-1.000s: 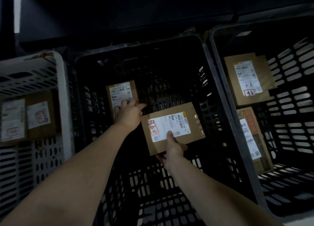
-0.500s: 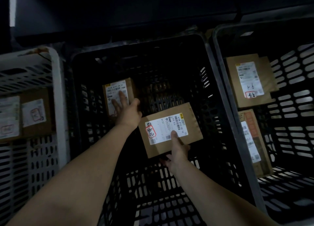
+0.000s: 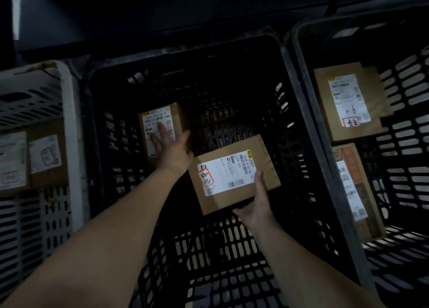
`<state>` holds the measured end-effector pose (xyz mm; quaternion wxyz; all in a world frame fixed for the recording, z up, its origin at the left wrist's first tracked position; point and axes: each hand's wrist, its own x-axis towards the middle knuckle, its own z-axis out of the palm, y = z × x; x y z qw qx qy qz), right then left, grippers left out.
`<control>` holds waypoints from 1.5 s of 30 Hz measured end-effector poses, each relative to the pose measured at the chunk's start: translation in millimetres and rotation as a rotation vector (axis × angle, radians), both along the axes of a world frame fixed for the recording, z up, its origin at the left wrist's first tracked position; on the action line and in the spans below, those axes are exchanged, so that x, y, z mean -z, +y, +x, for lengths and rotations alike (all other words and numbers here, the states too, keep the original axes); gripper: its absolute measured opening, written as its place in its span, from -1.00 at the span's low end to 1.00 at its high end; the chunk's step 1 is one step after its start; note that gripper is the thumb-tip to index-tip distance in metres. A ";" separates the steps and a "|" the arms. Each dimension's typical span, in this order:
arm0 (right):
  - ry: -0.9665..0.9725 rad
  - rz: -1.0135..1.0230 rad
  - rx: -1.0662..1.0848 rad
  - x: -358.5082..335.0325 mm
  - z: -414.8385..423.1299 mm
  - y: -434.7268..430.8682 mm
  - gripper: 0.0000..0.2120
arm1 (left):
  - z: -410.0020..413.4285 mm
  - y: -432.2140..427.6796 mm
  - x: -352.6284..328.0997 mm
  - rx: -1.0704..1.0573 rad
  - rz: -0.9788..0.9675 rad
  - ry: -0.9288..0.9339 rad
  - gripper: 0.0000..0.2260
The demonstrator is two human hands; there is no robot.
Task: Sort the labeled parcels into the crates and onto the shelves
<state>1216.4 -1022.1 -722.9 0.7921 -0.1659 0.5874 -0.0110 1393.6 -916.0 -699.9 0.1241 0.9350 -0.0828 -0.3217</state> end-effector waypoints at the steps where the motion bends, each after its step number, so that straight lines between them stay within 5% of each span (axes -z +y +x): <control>1: 0.001 0.007 0.009 0.3 0.4 -0.9 -0.30 | -0.7 -0.8 -1.3 0.004 0.008 0.004 -0.50; 6: -0.152 -0.058 -0.050 -7.4 26.9 -4.4 -0.32 | -3.4 -1.5 -2.8 0.011 0.025 -0.005 -0.58; 18: -0.112 -0.241 -0.388 -3.0 22.8 -19.3 -0.36 | -0.8 0.3 -3.7 -0.006 0.004 -0.030 -0.58; 24: -0.075 -0.582 -0.573 -20.1 39.7 -31.6 -0.23 | -6.7 6.9 0.4 -0.024 -0.043 -0.103 -0.63; 28: -0.074 -0.619 -0.596 -33.8 37.0 -44.9 -0.26 | -9.4 8.3 3.7 -0.086 -0.159 -0.087 -0.59; 33: 0.163 -0.727 -0.797 -54.7 41.8 -39.9 -0.18 | -14.6 22.0 -6.9 -0.146 -0.415 -0.118 -0.40; 39: 0.259 -0.854 -0.961 -70.1 59.5 -41.6 -0.14 | -7.9 36.4 -16.3 -0.431 -0.399 -0.024 -0.51; 45: 0.238 -0.847 -0.957 -71.0 68.9 -38.9 -0.12 | -21.0 24.3 -22.0 0.194 -0.003 -0.280 -0.49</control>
